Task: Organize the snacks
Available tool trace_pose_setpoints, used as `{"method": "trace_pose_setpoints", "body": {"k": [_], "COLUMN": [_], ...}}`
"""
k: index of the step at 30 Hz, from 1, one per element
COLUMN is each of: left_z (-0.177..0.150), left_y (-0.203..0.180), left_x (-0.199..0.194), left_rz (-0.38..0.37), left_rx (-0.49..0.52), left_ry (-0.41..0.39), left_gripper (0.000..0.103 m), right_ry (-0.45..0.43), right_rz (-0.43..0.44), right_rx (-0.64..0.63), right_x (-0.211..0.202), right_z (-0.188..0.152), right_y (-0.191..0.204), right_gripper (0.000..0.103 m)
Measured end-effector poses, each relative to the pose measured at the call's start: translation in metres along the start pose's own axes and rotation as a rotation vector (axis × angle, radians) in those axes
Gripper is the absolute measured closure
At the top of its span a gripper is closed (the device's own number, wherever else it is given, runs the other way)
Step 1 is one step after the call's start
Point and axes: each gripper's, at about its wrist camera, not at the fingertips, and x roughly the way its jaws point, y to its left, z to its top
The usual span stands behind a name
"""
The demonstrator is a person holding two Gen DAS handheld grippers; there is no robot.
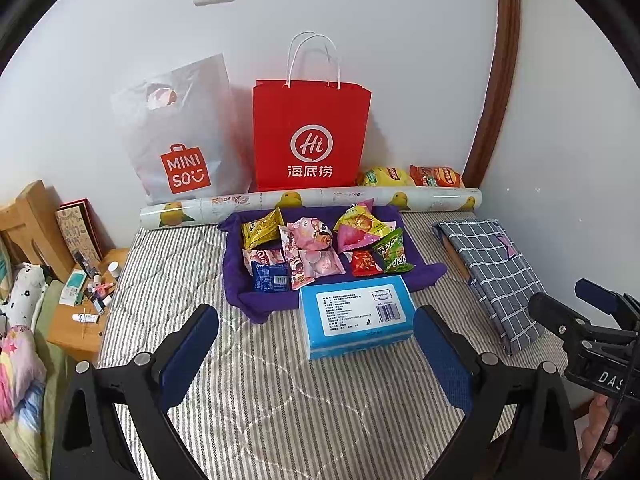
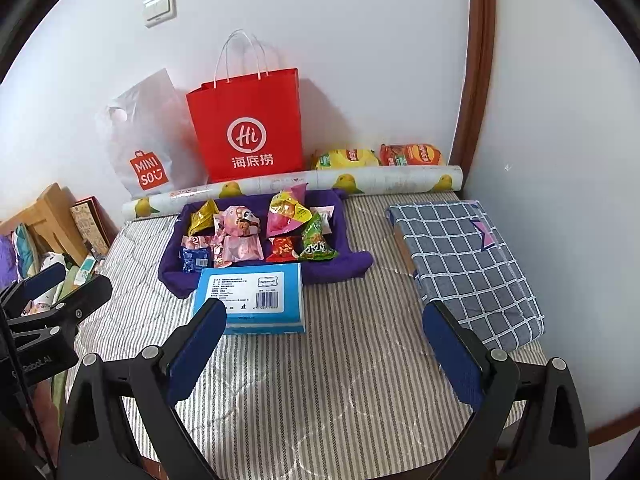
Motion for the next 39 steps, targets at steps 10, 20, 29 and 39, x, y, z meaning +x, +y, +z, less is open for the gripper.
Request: {"method": "trace_pose_setpoints", "body": {"k": [10,20,29,39], "left_z": [-0.002,-0.003,-0.004,-0.005], "left_y": [-0.001,0.000,0.000,0.000], "left_x": [-0.005,-0.008,-0.010,-0.015], "left_rz": [0.001,0.001,0.002,0.003], "left_rx": [0.001,0.000,0.000,-0.003], "left_ry": [-0.004,-0.005,-0.008,-0.007], "left_gripper": [0.004,0.004,0.004,0.004], "right_ry": [-0.014,-0.022,-0.023,-0.026], "right_rz": [0.001,0.009,0.011,0.014], "right_rx": [-0.011,-0.015,-0.014,-0.016], "right_x": [-0.010,-0.014,-0.015,-0.019], "right_z": [-0.003,-0.004,-0.004,-0.005], "right_y": [0.001,0.004,0.003,0.007], "right_gripper": [0.005,0.005,0.005,0.005]}}
